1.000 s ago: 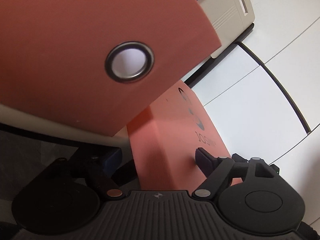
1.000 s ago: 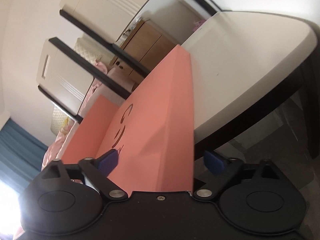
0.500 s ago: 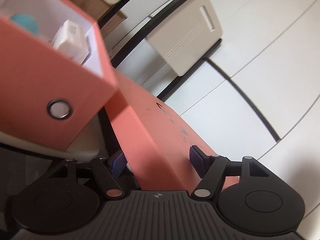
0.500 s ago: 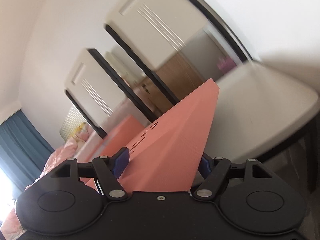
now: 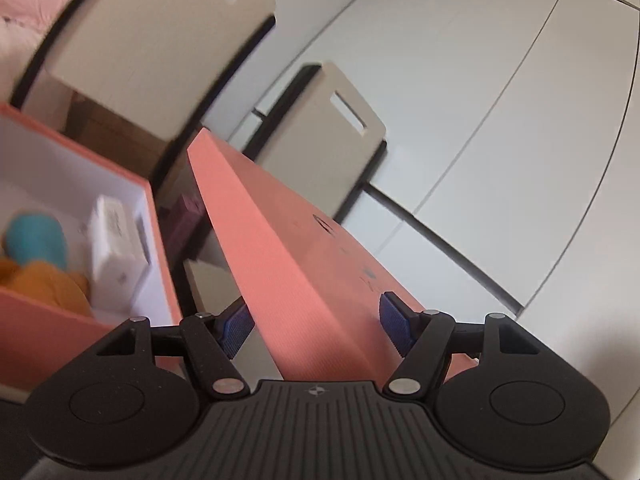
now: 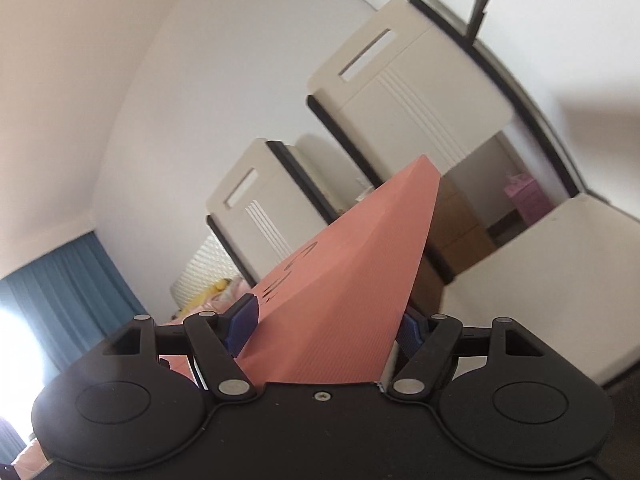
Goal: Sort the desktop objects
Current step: 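Lower the pink lid onto the box opening with both grippers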
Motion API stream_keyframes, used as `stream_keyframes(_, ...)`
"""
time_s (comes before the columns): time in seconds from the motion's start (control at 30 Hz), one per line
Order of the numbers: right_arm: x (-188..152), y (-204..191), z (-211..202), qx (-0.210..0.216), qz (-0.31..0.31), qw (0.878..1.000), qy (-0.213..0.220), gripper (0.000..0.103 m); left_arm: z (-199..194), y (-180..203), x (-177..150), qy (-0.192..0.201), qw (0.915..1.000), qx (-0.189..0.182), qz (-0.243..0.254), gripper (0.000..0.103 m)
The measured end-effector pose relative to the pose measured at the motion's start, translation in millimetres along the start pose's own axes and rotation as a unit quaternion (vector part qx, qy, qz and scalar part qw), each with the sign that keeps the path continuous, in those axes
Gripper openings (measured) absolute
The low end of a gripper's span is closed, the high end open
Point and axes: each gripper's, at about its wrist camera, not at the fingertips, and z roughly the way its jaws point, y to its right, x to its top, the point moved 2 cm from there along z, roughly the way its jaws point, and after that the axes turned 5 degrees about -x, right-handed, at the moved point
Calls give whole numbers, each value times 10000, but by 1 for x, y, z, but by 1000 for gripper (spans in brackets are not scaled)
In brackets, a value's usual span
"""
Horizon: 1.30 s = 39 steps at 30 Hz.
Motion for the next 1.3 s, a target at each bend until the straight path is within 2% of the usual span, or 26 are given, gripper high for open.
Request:
stream_keyframes(0.2, -7, -20, 80, 507, 88, 9985, -192, 72, -36, -27, 30, 437, 9974, 567, 14, 73)
stream_keyframes(0.4, -25, -38, 169, 848, -8, 9941, -669, 72, -67, -72, 45, 908, 9897, 1095, -150, 74)
stream_keyframes(0.63, -57, -52, 241, 1022, -285, 9885, -1075, 73, -82, -132, 55, 1093, 9736, 1858, -757, 74)
stream_keyframes(0.73, -72, -47, 264, 980, -197, 9883, -1151, 73, -78, -150, 60, 1077, 9682, 2105, -814, 75)
stream_keyframes(0.83, -84, -36, 281, 893, 46, 9880, -1257, 73, -75, -161, 61, 1084, 9647, 2261, -807, 75)
stream_keyframes(1.0, -99, -29, 281, 890, 130, 9890, -1174, 74, -74, -165, 58, 1172, 9628, 2339, -673, 79)
stream_keyframes(1.1, -104, -30, 277, 772, 88, 9907, -1114, 79, -78, -160, 54, 1273, 9662, 2174, -556, 87)
stream_keyframes(1.17, -106, -32, 272, 736, -2, 9920, -1028, 88, -81, -155, 52, 1361, 9654, 2176, -460, 89)
stream_keyframes(1.2, -107, -33, 270, 707, -20, 9924, -1010, 91, -84, -151, 50, 1441, 9631, 2240, -381, 96)
stream_keyframes(1.23, -107, -33, 268, 657, -18, 9927, -1008, 93, -87, -147, 49, 1548, 9573, 2423, -304, 99)
stream_keyframes(1.3, -108, -31, 269, 568, 40, 9926, -1071, 95, -91, -138, 47, 1647, 9497, 2663, -56, 100)
